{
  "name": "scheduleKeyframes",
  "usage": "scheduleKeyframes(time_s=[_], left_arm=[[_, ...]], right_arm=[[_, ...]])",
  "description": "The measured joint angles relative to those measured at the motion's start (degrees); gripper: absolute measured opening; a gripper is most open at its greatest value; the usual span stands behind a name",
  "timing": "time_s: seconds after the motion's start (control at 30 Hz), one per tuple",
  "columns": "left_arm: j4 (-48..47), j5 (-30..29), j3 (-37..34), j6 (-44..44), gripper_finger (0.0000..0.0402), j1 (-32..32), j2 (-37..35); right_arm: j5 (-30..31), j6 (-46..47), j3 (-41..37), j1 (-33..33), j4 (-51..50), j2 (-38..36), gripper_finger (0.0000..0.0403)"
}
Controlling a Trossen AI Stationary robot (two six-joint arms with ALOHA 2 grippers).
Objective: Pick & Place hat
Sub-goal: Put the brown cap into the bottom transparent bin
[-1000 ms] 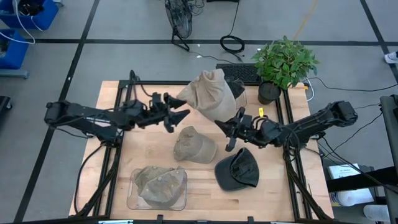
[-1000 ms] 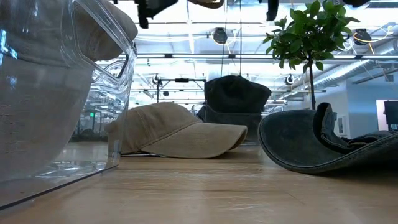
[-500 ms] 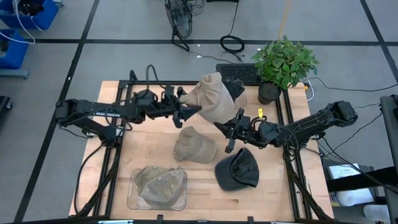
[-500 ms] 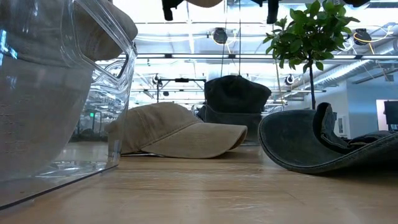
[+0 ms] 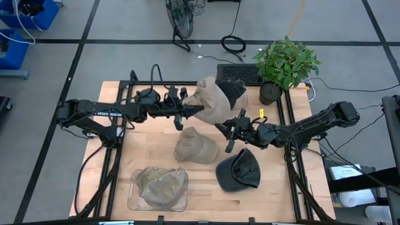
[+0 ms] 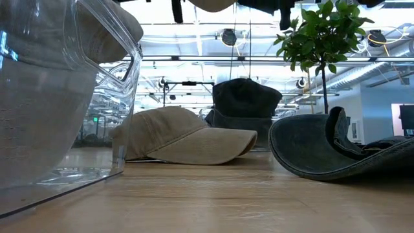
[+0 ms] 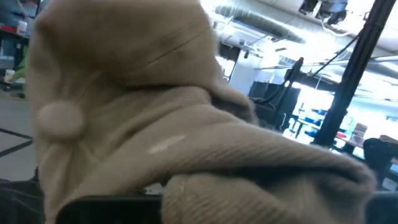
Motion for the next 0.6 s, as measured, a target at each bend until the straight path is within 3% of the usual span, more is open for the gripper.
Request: scheduleKeyframes(time_s=[0.2, 0.4, 0.6], left_arm=[[-3.9, 3.3, 0.0, -1.7, 0.0012, 1.4, -2.4], [-20.1, 6.7, 1.0, -2.4, 0.0011, 0.5, -9.3], [-38.8, -1.4, 7.1, 0.8, 0.0012, -4.3, -14.9]], right_arm=[[0.1, 3.4, 0.0, 0.0, -11.4, -3.0, 0.0139], [0.2, 7.5, 0.0, 0.0, -25.8, -6.6, 0.0190], [1.5, 7.1, 0.0, 0.0, -30.4, -8.6, 0.0198]])
